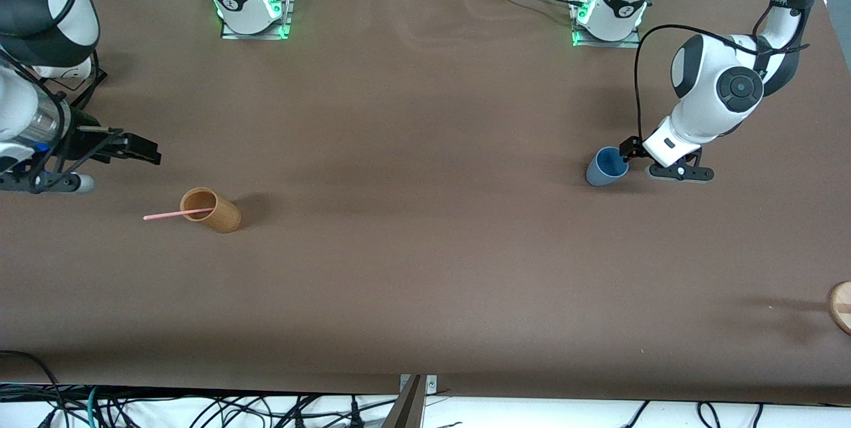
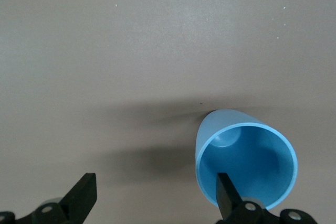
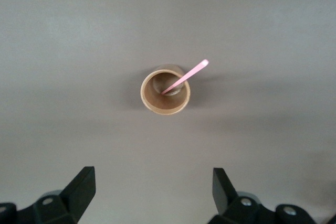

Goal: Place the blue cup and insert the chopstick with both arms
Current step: 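Grasp the blue cup with the left gripper while the right gripper grasps the chopstick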

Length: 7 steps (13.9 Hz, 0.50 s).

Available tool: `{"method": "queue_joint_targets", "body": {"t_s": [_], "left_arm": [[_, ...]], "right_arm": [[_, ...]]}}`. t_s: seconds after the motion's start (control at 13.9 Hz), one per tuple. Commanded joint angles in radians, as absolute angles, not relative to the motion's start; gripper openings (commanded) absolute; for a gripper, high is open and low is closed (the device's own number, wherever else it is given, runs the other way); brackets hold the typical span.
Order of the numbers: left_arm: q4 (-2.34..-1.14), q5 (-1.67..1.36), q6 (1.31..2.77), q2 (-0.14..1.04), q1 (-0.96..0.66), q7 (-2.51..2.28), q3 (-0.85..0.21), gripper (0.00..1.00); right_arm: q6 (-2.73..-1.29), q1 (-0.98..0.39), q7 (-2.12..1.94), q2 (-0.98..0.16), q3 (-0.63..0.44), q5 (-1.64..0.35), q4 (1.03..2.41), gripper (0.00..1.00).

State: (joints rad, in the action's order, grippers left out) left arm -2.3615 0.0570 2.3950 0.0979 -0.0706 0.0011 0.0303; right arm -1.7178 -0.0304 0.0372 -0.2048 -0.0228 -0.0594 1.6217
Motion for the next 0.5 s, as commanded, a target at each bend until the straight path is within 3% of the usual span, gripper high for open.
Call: {"method": "queue_joint_targets", "body": {"t_s": [0.0,0.43], "left_arm": [[-2.393,0.078,2.43,0.078,-0.086,-0.006,0.032,1.0],[-2.43,0.078,2.517,0.115,-0.103,-0.038,0.032,1.0]], "right_arm": [[-1.767,-0.028,0.058,-0.294,-0.023,-0.127,1.605,0.98],[-1.884,-0.015,0.195,-0.394,-0.026,-0.132,1.637,0.99]]}}
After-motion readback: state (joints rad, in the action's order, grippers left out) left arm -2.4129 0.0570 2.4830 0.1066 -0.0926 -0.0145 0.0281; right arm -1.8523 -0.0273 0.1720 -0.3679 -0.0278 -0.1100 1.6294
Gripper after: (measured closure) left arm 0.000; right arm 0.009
